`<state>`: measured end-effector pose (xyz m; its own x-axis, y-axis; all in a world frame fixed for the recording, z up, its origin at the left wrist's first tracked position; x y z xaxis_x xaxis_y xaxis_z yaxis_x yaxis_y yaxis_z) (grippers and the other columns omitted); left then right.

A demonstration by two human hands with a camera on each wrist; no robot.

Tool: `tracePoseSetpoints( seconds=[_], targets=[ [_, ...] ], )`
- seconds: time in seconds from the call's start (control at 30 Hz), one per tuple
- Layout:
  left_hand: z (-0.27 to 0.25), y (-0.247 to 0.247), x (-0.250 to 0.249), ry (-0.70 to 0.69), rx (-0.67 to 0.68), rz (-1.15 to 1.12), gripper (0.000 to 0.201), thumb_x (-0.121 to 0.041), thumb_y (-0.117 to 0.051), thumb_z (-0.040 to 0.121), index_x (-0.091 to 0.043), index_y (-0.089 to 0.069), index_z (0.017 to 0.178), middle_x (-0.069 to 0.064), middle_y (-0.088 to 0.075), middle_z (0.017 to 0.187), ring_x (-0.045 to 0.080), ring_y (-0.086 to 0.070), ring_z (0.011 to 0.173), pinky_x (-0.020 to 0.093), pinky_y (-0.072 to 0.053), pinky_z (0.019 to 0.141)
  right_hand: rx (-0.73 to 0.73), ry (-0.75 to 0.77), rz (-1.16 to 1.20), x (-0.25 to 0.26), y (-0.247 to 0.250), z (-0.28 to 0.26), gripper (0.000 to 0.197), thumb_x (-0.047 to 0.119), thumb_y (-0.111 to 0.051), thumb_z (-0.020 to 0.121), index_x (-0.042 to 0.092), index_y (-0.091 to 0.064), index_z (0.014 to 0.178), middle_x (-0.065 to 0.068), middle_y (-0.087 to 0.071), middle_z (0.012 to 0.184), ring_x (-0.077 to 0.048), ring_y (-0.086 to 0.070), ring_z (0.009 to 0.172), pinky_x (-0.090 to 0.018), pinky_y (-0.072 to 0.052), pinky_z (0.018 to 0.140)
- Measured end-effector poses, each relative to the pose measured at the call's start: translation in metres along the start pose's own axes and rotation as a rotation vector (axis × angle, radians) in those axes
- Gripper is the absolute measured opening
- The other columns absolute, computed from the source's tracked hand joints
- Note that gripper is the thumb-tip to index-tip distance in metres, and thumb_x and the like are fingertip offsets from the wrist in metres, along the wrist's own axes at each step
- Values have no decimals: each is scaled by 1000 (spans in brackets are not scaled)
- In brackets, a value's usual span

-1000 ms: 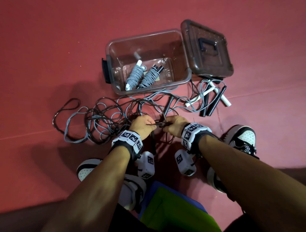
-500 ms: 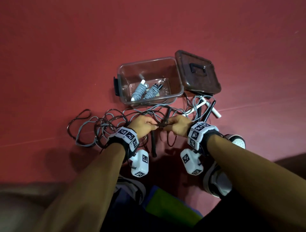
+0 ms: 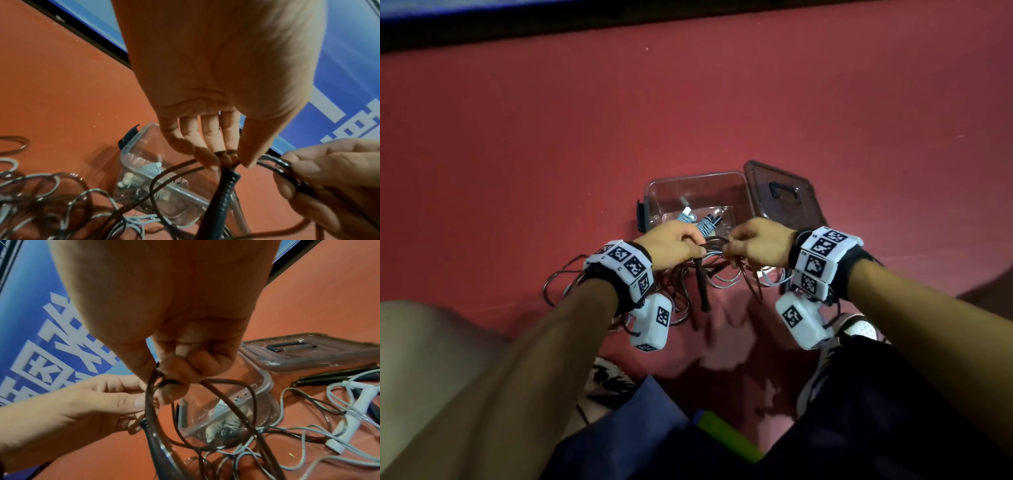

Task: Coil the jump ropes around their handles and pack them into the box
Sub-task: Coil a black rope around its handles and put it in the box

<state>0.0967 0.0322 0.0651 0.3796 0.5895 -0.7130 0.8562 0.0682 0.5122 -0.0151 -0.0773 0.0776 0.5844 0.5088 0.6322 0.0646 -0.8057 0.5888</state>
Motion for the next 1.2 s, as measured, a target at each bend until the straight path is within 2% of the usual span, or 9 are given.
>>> tracePoseSetpoints(
  seconds=[0.07, 0.23, 0.33, 0.5, 0.67, 0.87, 1.03, 1.13, 1.2],
  targets=[
    [-3, 9, -8, -40, -27, -15, 15, -17, -71, 93, -15, -67, 107, -13, -62, 70, 11, -55, 66, 28, -46, 73, -5, 32, 1, 10, 9, -4, 32, 29, -63, 95, 18, -63, 65, 9, -50, 44, -3, -42, 39, -20, -34, 46],
    [-11, 14, -30, -106, 14, 4, 48, -18, -69, 91, -34, -60, 135, -13, -54, 72, 4, -47, 65, 24, -38, 73, -2, 39, 243, 26, 20, -13, 25, 20, -58, 99, 5, -72, 86, 9, -52, 46, -2, -38, 36, -13, -29, 38],
    [-15, 21, -38, -86, 28, 105, 33, -17, -66, 95, -33, -66, 124, -15, -50, 79, 3, -48, 72, 18, -36, 72, 37, 54, 300, 38, 22, -17, 31, 27, -56, 100, 5, -73, 85, 5, -56, 50, -5, -37, 37, -16, -28, 38],
    [-14, 33, -36, -94, -17, 117, 7, -27, -69, 96, -27, -70, 102, -10, -53, 76, 12, -49, 69, 28, -41, 71, 16, 64, 388, 40, 28, -13, 52, 39, -47, 104, -6, -70, 91, -11, -66, 68, -8, -37, 35, -17, -27, 35],
    [-9, 45, -37, -174, -108, 40, 7, -18, -70, 94, -20, -72, 88, -2, -69, 80, 15, -60, 76, 32, -48, 79, -84, -8, 431, 18, 32, -11, 26, 11, -50, 98, 11, -64, 76, 7, -62, 49, -6, -38, 35, -16, -27, 36],
    [-5, 47, -29, -134, -185, -7, 6, -17, -72, 92, -16, -77, 94, -3, -76, 84, 15, -67, 79, 32, -51, 85, -101, -6, 144, -7, 28, 1, 20, 3, -58, 86, 16, -74, 85, 6, -66, 68, -8, -55, 56, -22, -45, 60],
    [-3, 49, -29, -130, -206, 16, 15, -30, -72, 93, -17, -79, 97, -2, -77, 83, 8, -66, 71, 17, -46, 70, -322, 40, -47, -7, 37, 10, 24, 14, -70, 76, 26, -55, 91, -5, -62, 99, -22, -61, 81, -24, -42, 74],
    [-2, 48, -23, -84, -238, -11, 17, -33, -72, 93, -18, -80, 91, 3, -74, 73, 7, -56, 58, 13, -40, 53, -444, 66, -26, -2, 44, 6, 28, 21, -77, 77, 26, -50, 79, 0, -57, 90, -16, -57, 74, -22, -40, 68],
    [-1, 48, -20, -57, -251, -37, 21, -36, -72, 92, -18, -81, 89, -1, -69, 65, 8, -51, 53, 15, -38, 51, -316, 87, -3, 1, 31, 7, 22, 20, -77, 81, 23, -56, 75, 8, -61, 77, -8, -56, 67, -16, -40, 63]
  ],
)
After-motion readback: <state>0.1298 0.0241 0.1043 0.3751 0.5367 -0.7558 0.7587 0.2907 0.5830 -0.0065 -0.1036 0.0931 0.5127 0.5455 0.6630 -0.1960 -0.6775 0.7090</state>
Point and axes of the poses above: each hand's wrist, its own z-axis towards the middle knuckle, its own y-axis out of the back of the hand, x = y × z, the point moved 8 cm from there along z, towards the middle knuckle
